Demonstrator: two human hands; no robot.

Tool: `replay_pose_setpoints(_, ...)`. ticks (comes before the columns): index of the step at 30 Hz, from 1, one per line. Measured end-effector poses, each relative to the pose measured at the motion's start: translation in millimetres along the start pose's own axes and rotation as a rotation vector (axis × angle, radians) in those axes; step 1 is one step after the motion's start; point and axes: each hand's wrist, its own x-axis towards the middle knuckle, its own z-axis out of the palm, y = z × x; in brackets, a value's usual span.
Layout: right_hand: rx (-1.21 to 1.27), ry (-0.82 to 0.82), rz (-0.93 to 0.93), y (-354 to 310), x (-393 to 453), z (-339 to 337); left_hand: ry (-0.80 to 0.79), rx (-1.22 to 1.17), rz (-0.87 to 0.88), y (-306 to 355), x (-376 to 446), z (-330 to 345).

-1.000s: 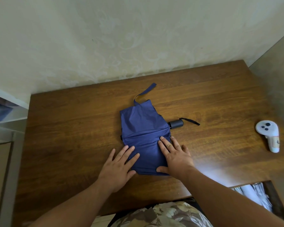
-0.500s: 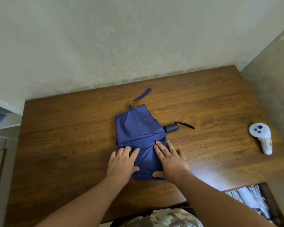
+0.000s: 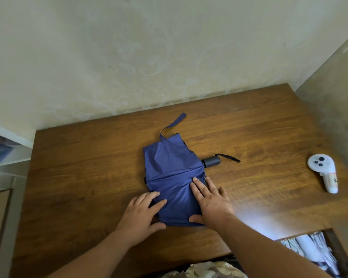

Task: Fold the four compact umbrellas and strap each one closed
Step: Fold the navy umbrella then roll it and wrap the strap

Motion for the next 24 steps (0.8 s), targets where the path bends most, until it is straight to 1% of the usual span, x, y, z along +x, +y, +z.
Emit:
replay_pose_setpoints(1,0.003,0.002,-0.001,0,0,0,0.038,-0.052,-0.004,-3,2,-9)
replay_pose_setpoints(3,0.006,-0.001,-0.005,0,-1,-2,0.204,-0.105,-0.093,-10,12,-28)
replay_pose_setpoints(5,0.007,-0.014,-0.009,-2,-1,-5,0.376,-0.160,-0.295,-15,30,-51)
replay_pose_setpoints(7,0.004,-0.023,-0.011,-4,0,-8,0.402,-0.353,-0.574,-23,54,-68)
replay_pose_setpoints(9,0.003,-0.027,-0.008,-5,0,-9,0.333,-0.721,-0.833,-23,75,-89)
replay_pose_setpoints(10,0.004,-0.030,-0.007,-5,0,-9,0.284,-0.942,-0.910,-20,83,-98)
replay_pose_setpoints(11,0.006,-0.032,-0.006,-5,0,-9,0.235,-1.145,-0.946,-16,89,-106)
replay_pose_setpoints(12,0.006,-0.035,-0.007,-6,0,-10,0.200,-1.291,-0.948,-11,93,-113)
replay_pose_setpoints(13,0.007,-0.034,-0.008,-6,-1,-10,0.184,-1.384,-0.932,-7,97,-118)
replay_pose_setpoints(15,0.011,-0.030,-0.009,-6,-1,-11,0.201,-1.445,-0.914,-3,105,-121)
replay_pose_setpoints(18,0.013,-0.031,-0.009,-5,-1,-11,0.250,-1.476,-0.921,-2,114,-118)
replay_pose_setpoints(20,0.015,-0.031,-0.012,-5,-1,-10,0.267,-1.496,-0.891,-2,116,-117)
replay_pose_setpoints(24,0.027,-0.027,-0.012,-4,0,-9,0.365,-1.615,-0.858,0,117,-128)
